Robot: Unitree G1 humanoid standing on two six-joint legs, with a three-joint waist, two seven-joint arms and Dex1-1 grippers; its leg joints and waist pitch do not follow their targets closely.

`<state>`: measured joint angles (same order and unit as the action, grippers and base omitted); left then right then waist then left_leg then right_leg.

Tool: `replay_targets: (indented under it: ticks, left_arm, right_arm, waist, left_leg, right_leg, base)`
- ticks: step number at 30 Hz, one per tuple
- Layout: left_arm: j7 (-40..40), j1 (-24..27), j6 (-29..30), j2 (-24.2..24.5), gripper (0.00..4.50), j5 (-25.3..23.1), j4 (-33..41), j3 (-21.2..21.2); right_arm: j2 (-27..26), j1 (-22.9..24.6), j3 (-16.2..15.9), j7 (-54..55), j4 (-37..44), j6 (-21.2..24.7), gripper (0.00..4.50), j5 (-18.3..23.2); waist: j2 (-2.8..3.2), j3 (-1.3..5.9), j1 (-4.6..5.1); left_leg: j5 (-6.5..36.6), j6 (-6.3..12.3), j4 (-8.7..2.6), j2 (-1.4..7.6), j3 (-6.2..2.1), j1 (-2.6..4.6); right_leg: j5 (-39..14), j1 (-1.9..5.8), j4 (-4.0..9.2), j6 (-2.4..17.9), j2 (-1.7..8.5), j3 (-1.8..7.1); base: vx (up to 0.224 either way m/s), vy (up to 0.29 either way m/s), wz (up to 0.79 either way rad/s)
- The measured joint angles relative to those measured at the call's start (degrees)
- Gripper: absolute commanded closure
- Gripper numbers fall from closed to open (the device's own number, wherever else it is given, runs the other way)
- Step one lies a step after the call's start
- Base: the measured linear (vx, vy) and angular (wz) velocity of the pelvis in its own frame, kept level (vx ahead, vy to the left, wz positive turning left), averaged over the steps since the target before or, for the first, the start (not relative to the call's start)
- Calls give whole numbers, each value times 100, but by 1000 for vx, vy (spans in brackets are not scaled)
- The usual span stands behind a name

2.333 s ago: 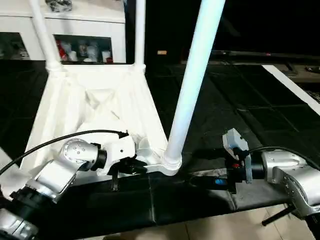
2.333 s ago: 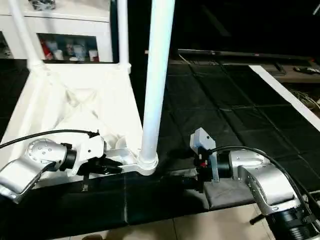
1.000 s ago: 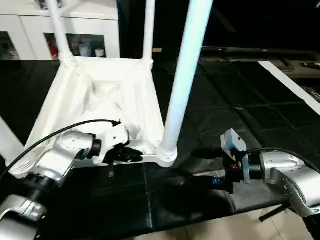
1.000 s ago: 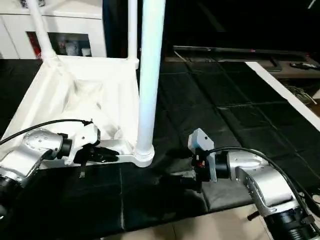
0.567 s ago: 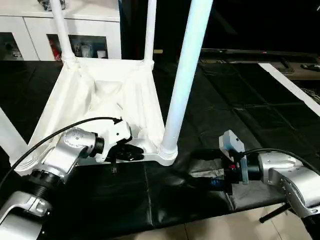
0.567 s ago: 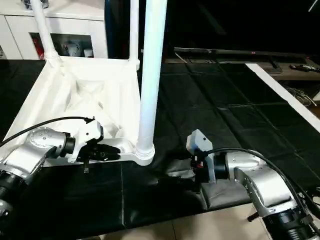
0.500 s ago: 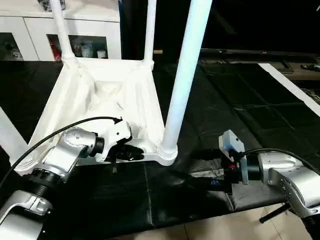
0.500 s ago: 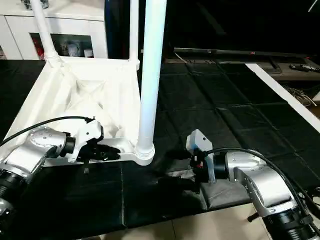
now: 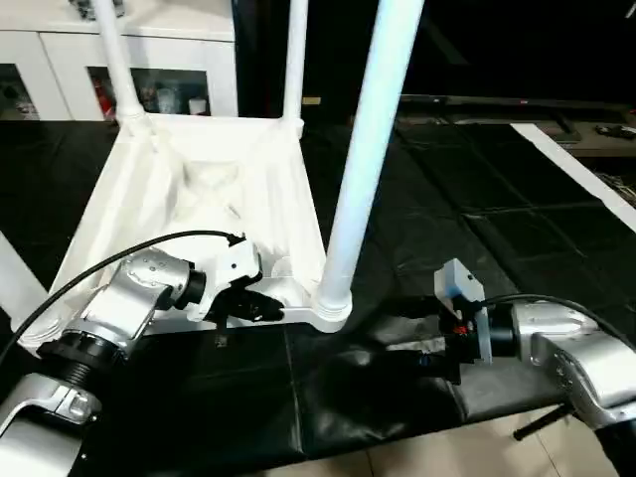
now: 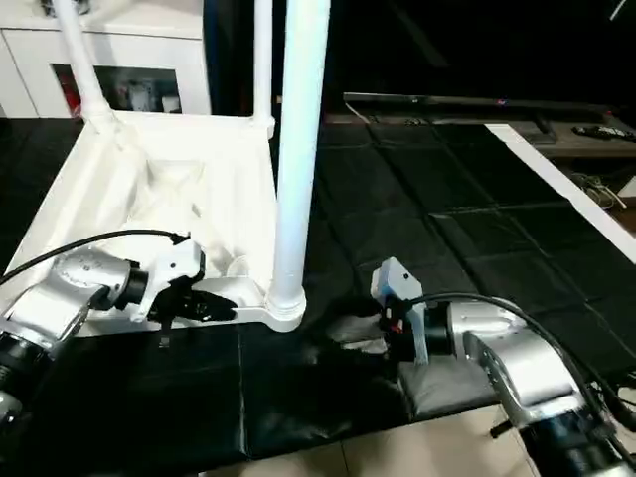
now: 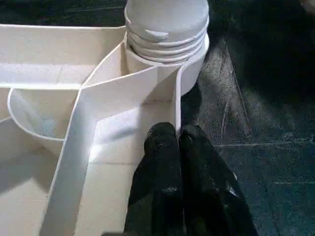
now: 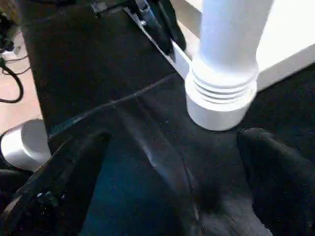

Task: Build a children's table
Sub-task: Rotate leg to tighten

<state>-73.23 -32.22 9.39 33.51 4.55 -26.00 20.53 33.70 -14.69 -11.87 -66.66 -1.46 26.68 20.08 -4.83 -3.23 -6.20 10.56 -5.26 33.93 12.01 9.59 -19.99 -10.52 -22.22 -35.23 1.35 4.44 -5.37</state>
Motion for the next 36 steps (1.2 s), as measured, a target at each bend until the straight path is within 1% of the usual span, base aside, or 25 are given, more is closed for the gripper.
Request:
replay_targets:
  ticks: [2, 5, 6, 7, 15, 16, 19, 21, 29, 33, 36]
  left_arm:
    - [61, 1, -17, -41, 446, -25, 0, -12]
    - [94, 0, 169, -107, 446, 23, 20, -37]
    - [95, 0, 203, -107, 406, 25, 26, -42]
    - [97, 0, 213, -105, 395, 23, 26, -46]
    - [91, 7, 145, -108, 395, -51, -20, -38]
    - [91, 6, 147, -108, 425, -57, -20, -38]
    - [108, 0, 153, -110, 432, -78, -30, -53]
    - [93, -20, 152, -112, 444, -89, -55, -53]
    - [-52, -40, 183, -88, 444, -90, -53, -51]
    - [-86, -19, 80, -81, 444, -104, -8, -31]
    - [-169, 41, 40, -49, 444, -107, 107, -16]
  right_arm:
    - [-2, -22, 0, -3, -9, -8, 0, 1]
    - [-26, -90, -2, -5, -36, -51, 0, 1]
    - [-34, -98, -3, -6, -36, -60, 0, 1]
    - [-35, -98, -3, -7, -40, -62, 0, 1]
    - [-40, -98, -3, -27, -87, -91, 0, 1]
    - [-40, -98, -3, -32, -87, -96, 0, 1]
    - [-40, -98, -3, -57, -87, -100, 0, 1]
    - [-40, -98, -3, -68, -87, -101, 0, 2]
    - [-66, -140, -3, -71, -91, -102, 0, 1]
    - [-185, -190, -1, -14, -102, -105, 0, 6]
    - [-416, -343, 34, 222, -392, -234, 0, -6]
  waist:
    - [0, 0, -6]
    - [-5, 3, -22]
    - [-6, 4, -22]
    - [-7, 4, -21]
    - [-7, 4, -20]
    - [-7, 4, -20]
    - [-7, 4, -19]
    - [-7, 4, -20]
    - [-8, 5, -12]
    - [-8, 5, -9]
    - [-9, 5, -8]
  left_leg:
    - [0, 0, 0, 0, 0, 0]
    - [0, 0, 1, 0, 0, 2]
    - [0, 0, 0, 0, 0, 1]
    - [0, 0, 1, 0, 0, 1]
    - [0, 0, 0, 0, -1, 0]
    - [0, 0, 0, 0, -1, 1]
    - [0, 0, 0, 0, -1, 1]
    - [0, 0, 0, 0, -1, 0]
    - [0, 0, 0, 0, 0, 0]
    - [0, 0, 0, 0, 1, -5]
    - [1, 2, 0, 1, 2, -6]
  right_leg:
    - [0, 0, 0, 0, 0, 0]
    - [2, 0, 0, 4, 0, 0]
    - [2, 0, 0, 3, 0, 0]
    - [2, 1, 1, 2, 0, 0]
    - [-2, -2, -2, -4, 0, -1]
    - [-5, -2, -2, -10, 0, -1]
    - [-5, -2, -3, -10, 0, -1]
    - [-5, -2, -3, -10, 0, -1]
    - [2, -2, 0, 3, 0, -1]
    - [0, -5, 3, 1, 0, -1]
    - [-2, -9, 2, 1, 0, 0]
  base:
    - [0, 0, 0]
    - [0, 0, 0]
    - [0, 0, 0]
    - [0, 0, 0]
    - [0, 0, 0]
    - [0, 0, 0]
    - [0, 0, 0]
    - [0, 0, 0]
    - [0, 0, 0]
    - [0, 0, 0]
    - [0, 0, 0]
